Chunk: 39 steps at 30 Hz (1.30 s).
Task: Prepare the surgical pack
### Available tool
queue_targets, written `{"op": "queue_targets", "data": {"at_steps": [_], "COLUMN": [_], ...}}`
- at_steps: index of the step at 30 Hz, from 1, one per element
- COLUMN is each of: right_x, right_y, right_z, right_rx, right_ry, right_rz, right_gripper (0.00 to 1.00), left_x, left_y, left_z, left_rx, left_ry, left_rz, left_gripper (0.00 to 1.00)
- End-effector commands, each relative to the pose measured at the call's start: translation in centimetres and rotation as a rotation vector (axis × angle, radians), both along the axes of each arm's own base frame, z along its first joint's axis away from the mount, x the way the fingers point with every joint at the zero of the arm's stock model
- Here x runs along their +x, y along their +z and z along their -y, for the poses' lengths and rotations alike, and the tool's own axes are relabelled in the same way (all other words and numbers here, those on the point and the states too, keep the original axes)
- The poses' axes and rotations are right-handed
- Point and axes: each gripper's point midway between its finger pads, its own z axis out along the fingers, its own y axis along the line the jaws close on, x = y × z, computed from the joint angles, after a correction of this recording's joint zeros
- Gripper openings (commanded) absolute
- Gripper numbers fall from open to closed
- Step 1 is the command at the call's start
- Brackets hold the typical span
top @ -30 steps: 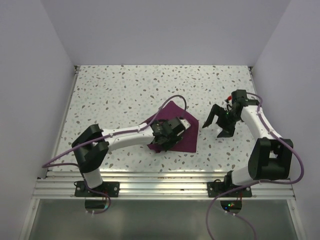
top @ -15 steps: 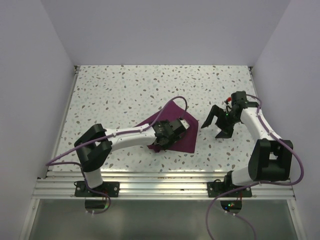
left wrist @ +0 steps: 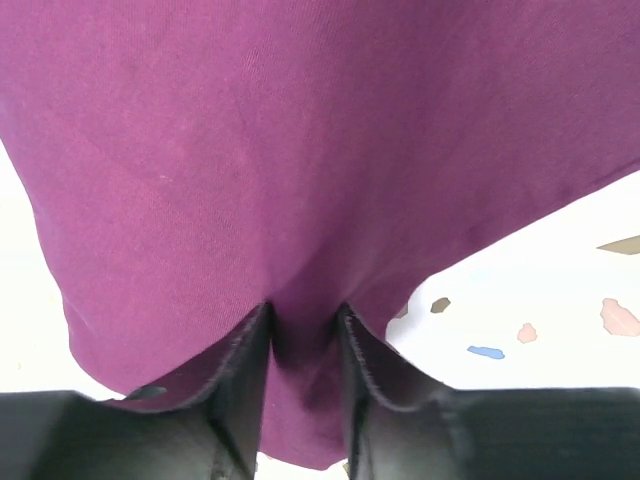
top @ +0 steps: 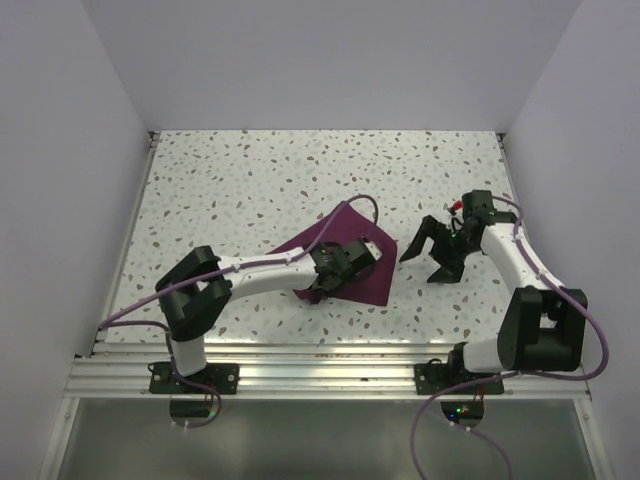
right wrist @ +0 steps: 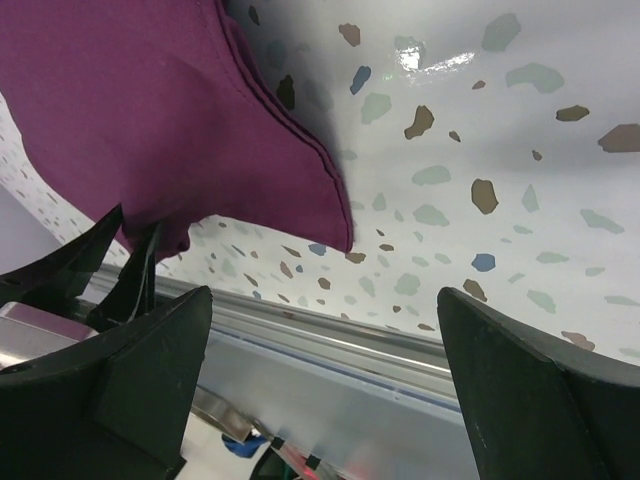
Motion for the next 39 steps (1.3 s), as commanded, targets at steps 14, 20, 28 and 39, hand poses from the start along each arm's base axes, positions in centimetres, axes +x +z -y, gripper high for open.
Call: {"op": "queue_targets", "data": {"at_steps": [14,20,28,39], "right_x": [0.1,0.9,3.7,5.3], "right_y": [0.1,-1.6,-2.7,-3.9], "right_z": [-5.9,-7.8,-9.5,-10.7], "right_rx": [0.168,0.200,0.275,0.291], "right_ry": [0.073,0.059,0.021,-0.003], "right_rz": [0.000,-0.021,-0.014,0.025], "right_gripper": [0.96,0.77,0.55,0.17], "left_x": [2.0,1.8,1.5,2.3], "left_y": [3.3,6.3,7.4,9.4], "left_z": [2.9,4.0,4.2,5.0], "left_rx": [-0.044,-0.111,-0.136,-0.211], "left_ry": [-0.015,-0.034,-0.049,-0.036], "left_rz": [0.046,0.034,0.015,0.011], "left_gripper": [0.00,0.00,0.00,0.00]}}
